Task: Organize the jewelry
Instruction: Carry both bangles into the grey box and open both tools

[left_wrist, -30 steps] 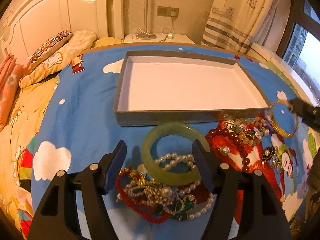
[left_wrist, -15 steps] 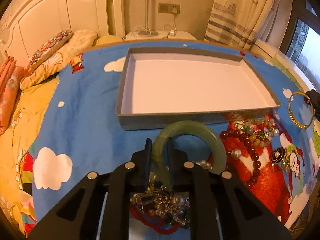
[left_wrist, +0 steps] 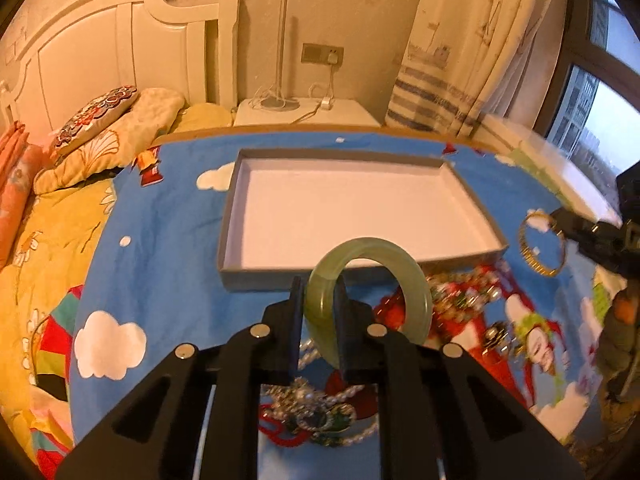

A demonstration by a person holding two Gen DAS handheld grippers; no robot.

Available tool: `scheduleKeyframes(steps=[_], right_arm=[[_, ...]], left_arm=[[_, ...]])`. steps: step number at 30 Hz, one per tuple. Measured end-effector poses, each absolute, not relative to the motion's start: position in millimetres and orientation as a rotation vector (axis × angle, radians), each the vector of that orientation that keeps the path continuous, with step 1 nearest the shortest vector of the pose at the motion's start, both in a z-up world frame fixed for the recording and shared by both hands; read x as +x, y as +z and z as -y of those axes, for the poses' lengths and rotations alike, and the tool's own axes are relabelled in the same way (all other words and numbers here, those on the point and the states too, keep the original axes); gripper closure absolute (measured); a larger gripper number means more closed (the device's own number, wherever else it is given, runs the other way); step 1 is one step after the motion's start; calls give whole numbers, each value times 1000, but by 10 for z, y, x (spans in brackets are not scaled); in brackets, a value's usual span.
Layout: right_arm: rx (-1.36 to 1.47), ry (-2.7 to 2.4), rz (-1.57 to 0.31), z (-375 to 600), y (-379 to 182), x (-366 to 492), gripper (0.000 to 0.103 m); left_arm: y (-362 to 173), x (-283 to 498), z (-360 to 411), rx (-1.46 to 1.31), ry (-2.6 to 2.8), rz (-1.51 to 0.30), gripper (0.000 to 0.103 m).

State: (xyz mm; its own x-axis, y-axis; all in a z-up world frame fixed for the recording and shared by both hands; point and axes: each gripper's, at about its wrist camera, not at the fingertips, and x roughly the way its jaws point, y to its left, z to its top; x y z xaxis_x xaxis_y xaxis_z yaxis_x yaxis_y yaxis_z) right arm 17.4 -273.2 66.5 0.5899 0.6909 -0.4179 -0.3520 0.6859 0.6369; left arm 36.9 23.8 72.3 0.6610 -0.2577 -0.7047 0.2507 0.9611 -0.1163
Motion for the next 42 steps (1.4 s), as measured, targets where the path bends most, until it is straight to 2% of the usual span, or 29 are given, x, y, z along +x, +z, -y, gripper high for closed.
scheduleKeyframes(steps=[10,23,28,29,31,33,35,37,42], right_arm=[[406,575,-708,2552,645,585,94],[283,501,-751,2274,457,1309,94],[270,505,-760,2171,402,1416,91],[276,502,-768,2172,387,1404,91],[288,482,-792,2220,334,1370,86],[305,465,-804,2289,293,1321,76],[336,453,-801,2394,280,1250,45],[344,441,-781,2476,314,1165,43],[385,427,-791,2661,357,931,43]], left_arm=[[785,854,-96,-81,-268,-807,89],[502,1657,-60,-128,-207,-873,89],[384,1795,-139,-153,-146,-885,85],[394,1782,-167,-164,-143,-879,83],[435,1718,-221,-163,-128,-858,60],[493,1623,-253,-145,-103,-825,43],[551,1507,-296,-137,-80,-799,35],[588,1387,-344,-149,-66,-785,27],[624,1031,-451,-181,-35,-761,17]])
